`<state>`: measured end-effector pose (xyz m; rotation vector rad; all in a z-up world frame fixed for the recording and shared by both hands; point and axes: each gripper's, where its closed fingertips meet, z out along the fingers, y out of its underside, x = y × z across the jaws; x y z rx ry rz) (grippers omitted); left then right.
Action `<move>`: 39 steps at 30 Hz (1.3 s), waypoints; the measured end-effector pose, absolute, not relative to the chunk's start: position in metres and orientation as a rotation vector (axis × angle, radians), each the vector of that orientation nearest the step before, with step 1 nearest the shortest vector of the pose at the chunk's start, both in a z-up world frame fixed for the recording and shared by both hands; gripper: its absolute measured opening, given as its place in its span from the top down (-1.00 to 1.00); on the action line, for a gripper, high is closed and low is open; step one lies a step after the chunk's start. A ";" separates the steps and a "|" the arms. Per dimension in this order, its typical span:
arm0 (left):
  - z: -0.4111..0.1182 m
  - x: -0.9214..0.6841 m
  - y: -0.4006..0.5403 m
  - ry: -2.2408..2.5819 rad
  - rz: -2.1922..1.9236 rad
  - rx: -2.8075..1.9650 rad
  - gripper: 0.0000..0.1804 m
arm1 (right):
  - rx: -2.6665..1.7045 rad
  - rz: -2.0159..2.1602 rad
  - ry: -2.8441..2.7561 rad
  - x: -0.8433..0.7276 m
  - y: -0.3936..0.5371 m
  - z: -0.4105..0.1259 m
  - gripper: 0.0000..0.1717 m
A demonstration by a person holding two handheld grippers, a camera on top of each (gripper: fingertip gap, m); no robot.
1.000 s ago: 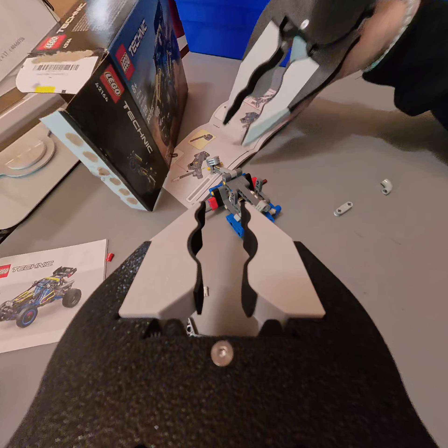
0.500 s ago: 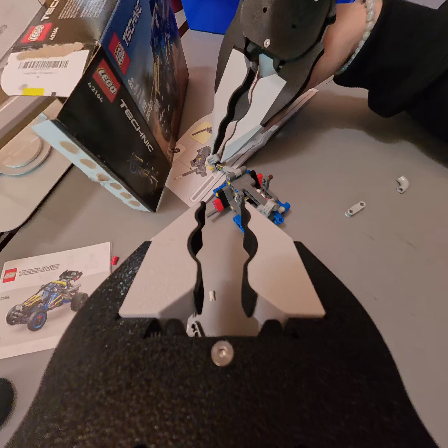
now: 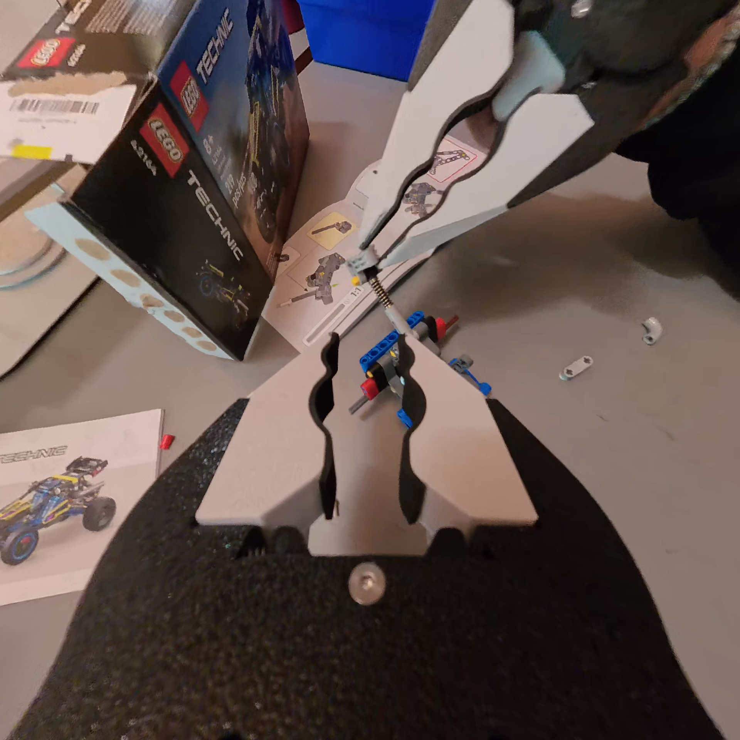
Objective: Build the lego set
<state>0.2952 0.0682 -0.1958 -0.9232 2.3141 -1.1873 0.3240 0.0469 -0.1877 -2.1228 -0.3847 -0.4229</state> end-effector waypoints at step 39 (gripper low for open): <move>-0.209 0.253 0.060 2.264 -1.524 -1.134 0.70 | -1.852 -1.434 -0.954 0.260 0.055 -0.204 0.94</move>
